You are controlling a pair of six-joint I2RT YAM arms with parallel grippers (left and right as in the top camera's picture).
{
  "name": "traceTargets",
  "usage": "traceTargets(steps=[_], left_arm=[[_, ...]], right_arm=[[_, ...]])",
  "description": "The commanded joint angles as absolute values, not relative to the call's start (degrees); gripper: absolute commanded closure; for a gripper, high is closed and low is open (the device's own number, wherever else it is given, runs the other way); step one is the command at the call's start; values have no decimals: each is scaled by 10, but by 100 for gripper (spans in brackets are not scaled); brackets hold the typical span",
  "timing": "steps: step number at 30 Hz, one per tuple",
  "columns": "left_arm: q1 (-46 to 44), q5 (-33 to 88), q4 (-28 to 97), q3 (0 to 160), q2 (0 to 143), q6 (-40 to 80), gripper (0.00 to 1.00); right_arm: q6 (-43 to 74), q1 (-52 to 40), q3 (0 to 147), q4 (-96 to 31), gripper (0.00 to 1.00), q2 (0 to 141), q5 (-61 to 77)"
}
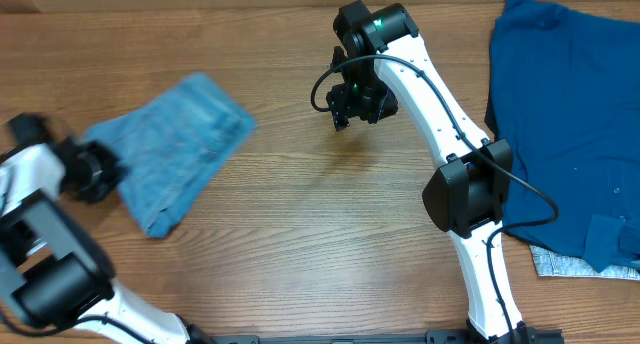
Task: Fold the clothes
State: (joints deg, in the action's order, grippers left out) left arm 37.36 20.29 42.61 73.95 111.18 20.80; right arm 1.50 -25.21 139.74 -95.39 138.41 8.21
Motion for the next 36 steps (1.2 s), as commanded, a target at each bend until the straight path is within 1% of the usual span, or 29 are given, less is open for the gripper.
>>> traceTargets(steps=[1,3,4,5,6,7,9,13,15,17,18,22,27,29,30,31,32,33,34,36], left_arm=[[493,192,433,754,1101,240,96],[552,218,442,754,1101,238,96],[568,227,444,754,1101,236,95],[584,239,444,754,1101,225,86],[601,256,447,754,1101,221,57],[609,269,450,754,1101,221,44],[611,284,452,754,1101,220,40],[603,331,476,754,1101,211,39],[602,342,491,754,1098,205,37],[602,340,500,756,1089,192,30],[602,331,507,760,1081,193,28],[602,286,530,782,1039,192,27],[587,291,561,819,966,177,29],[556,300,561,825,930,162,38],[531,298,561,825,917,148,45],[513,298,562,825,912,137,55],[481,291,568,825,912,122,70],[452,265,570,823,914,115,81],[424,227,571,821,917,114,86],[360,122,567,814,927,114,86]], right_arm=[[16,-253,1410,-953,29,1379,87],[16,-253,1410,-952,29,1379,87],[16,-253,1410,-951,29,1379,87],[16,-253,1410,-950,29,1379,87],[17,-253,1410,-951,29,1379,87],[17,-253,1410,-951,29,1379,87],[17,-253,1410,-951,29,1379,87],[17,-253,1410,-949,28,1379,87],[17,-253,1410,-948,28,1379,87],[17,-253,1410,-948,28,1379,87],[17,-253,1410,-948,28,1379,87],[17,-253,1410,-948,28,1379,87],[17,-253,1410,-941,28,1379,87],[17,-253,1410,-940,28,1379,87],[17,-253,1410,-940,28,1379,87],[17,-253,1410,-940,28,1379,87],[17,-253,1410,-940,28,1379,87],[17,-253,1410,-940,28,1379,87],[17,-253,1410,-940,27,1379,87],[17,-253,1410,-940,27,1379,87]])
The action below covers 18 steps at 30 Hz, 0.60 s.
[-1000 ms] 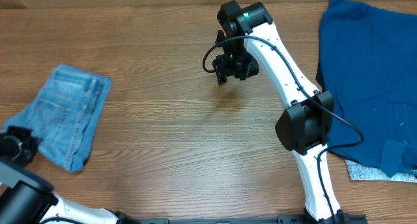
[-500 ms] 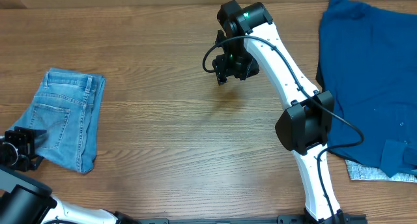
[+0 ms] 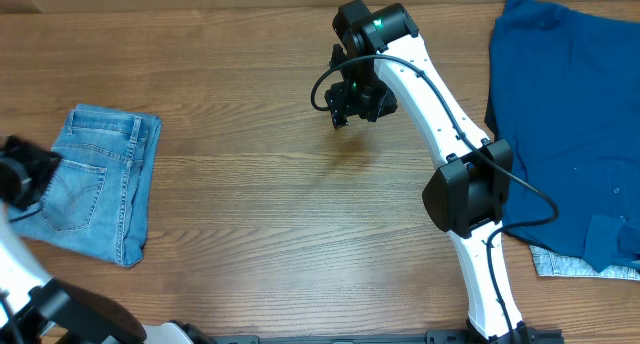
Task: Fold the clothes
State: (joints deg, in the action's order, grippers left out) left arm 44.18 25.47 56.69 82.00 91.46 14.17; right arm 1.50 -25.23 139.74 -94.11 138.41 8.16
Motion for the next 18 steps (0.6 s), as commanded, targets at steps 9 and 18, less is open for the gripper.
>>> traceTargets(steps=[9,18], left_arm=[[258,-82,500,814,1074,128,87],[256,27,447,814,1227,117,86]], right_arm=[[17,-253,1410,-951,28,1379,87],[17,-253,1410,-951,28,1379,93]])
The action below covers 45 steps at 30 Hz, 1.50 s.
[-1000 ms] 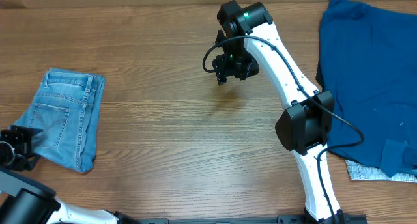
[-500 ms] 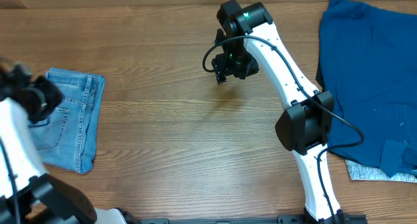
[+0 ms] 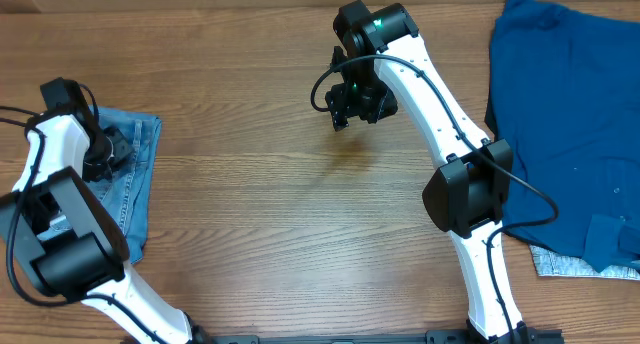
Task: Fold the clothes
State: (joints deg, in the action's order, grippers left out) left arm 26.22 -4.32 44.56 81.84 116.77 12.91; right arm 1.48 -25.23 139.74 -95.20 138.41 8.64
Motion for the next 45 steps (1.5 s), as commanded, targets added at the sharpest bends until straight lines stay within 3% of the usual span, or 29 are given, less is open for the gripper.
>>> traceTargets(steps=[1,7,8,11,12,18,21,24,28,30,36,45], left_arm=[[256,29,447,814,1239,116,85],[263,46,446,838,1248,117,75],[263,45,447,854,1248,117,60],[263,43,450,901,1248,108,48],[264,40,456,927,1248,102,35],[276,39,525,1040,1248,90,30],[273,56,594,1110,1247,84,32],[255,110,660,1171,1247,73,41],[203,134,740,1202,1247,41,75],[168,133,777,1190,1248,11,87],[77,79,826,1103,1248,-17,96],[58,67,824,944,1247,18,96]], right_arm=[[17,-253,1410,-952,28,1379,93],[17,-253,1410,-955,28,1379,93],[17,-253,1410,-955,28,1379,93],[17,-253,1410,-956,28,1379,93],[17,-253,1410,-959,28,1379,93],[17,-253,1410,-962,28,1379,93],[17,-253,1410,-961,28,1379,93],[17,-253,1410,-961,28,1379,93],[17,-253,1410,-959,28,1379,93],[17,-253,1410,-955,28,1379,93],[17,-253,1410,-954,28,1379,92],[17,-253,1410,-958,28,1379,91]])
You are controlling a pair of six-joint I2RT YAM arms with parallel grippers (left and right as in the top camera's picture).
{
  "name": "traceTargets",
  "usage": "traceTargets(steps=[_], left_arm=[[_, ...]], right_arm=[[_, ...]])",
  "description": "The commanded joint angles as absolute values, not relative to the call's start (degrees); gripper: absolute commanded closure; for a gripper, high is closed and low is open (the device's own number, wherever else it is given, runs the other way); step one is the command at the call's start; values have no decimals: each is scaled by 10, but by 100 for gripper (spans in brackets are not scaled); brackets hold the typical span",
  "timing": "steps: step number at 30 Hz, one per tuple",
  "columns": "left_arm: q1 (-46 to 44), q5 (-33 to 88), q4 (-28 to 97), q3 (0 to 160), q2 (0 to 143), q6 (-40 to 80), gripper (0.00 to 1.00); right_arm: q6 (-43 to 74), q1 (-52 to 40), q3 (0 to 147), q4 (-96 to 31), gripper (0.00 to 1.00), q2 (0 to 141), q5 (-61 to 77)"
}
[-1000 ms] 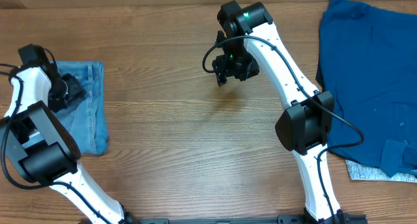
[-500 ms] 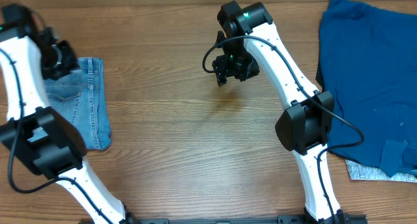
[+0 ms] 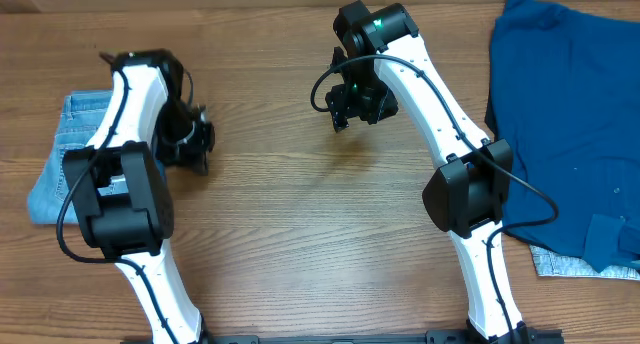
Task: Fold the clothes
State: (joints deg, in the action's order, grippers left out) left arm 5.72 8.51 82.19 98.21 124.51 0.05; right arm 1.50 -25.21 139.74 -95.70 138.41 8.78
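Observation:
The folded light-blue jeans [image 3: 62,154] lie flat at the table's left edge, partly hidden behind my left arm. My left gripper [image 3: 200,144] hangs over bare wood just right of the jeans, apart from them, its fingers spread with nothing between them. My right gripper [image 3: 343,112] hovers over the middle of the table, pointing down and holding nothing; its jaws are too dark to read. A dark-blue garment [image 3: 565,114] lies spread out at the right.
A grey patterned cloth [image 3: 575,266] peeks out from under the blue garment's near edge. The right arm's elbow [image 3: 468,194] overlaps the garment's left border. Bare wooden tabletop [image 3: 290,234] lies between the two arms.
My left gripper was over the jeans at the far left; now it is to their right, over bare wood. The jeans appear to lie slightly further left. The right arm has not moved.
The jeans were first off the table in my left gripper, left of centre. Then they lay folded at the left edge with the gripper at their left side. Then the gripper stood over them, and now it is off them to the right.

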Motion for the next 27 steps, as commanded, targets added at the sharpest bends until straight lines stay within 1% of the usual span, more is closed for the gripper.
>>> traceTargets(steps=[1,4,7,11,13,16,19,23,27], left_arm=[[56,58,824,931,1246,25,96],[53,34,821,885,1230,44,96],[52,-3,800,829,1181,75,96],[53,-42,732,744,1079,110,96],[53,-62,707,725,1060,111,96],[53,-110,676,696,1063,143,95],[61,-107,616,659,1071,144,92],[79,-112,563,645,1077,142,92],[116,-116,524,645,1079,142,92]], right_arm=[[17,-253,1410,-958,28,1379,91],[17,-253,1410,-960,28,1379,91],[17,-253,1410,-961,28,1379,91],[17,-253,1410,-961,28,1379,91],[17,-253,1410,-961,28,1379,91],[17,-253,1410,-962,28,1379,91],[17,-253,1410,-964,28,1379,91],[17,-253,1410,-964,28,1379,91],[17,-253,1410,-965,28,1379,91]])
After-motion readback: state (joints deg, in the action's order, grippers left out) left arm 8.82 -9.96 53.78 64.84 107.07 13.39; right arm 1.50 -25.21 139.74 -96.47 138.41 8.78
